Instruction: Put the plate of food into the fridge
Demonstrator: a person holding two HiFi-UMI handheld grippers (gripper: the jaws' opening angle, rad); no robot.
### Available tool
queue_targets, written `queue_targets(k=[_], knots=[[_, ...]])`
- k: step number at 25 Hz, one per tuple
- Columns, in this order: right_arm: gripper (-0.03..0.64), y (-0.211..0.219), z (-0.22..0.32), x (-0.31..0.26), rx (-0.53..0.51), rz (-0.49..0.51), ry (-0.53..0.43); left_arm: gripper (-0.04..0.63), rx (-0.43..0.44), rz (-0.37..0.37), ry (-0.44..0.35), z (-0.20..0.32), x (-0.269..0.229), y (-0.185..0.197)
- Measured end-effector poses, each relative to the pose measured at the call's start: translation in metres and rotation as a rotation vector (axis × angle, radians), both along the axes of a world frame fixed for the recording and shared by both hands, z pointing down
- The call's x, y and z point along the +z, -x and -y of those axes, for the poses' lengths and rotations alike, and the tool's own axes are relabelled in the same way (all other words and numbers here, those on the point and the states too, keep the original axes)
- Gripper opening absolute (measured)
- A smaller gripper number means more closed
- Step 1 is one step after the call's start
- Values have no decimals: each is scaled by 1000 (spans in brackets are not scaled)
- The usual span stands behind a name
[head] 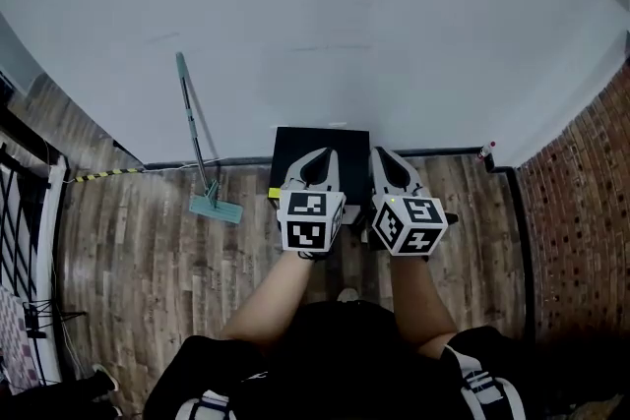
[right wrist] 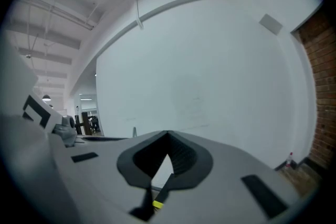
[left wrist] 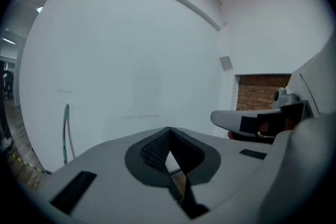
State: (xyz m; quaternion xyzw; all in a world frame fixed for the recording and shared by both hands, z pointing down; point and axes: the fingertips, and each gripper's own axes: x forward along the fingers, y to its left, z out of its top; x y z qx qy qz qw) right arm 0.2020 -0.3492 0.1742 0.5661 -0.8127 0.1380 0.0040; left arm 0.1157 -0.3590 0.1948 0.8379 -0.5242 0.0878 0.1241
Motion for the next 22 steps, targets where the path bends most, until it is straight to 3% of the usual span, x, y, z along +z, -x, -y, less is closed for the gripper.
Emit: queue_targets(k=[6, 16, 22], knots=[[12, -7, 3, -46, -31, 17, -80, -2, -14, -29, -77, 1, -47, -2], [12, -8, 10, -46, -77, 13, -77, -2, -29, -16, -72, 6, -53, -7], [13, -15, 16, -47, -95, 26, -78, -2, -32, -56, -76, 11, -56, -20]])
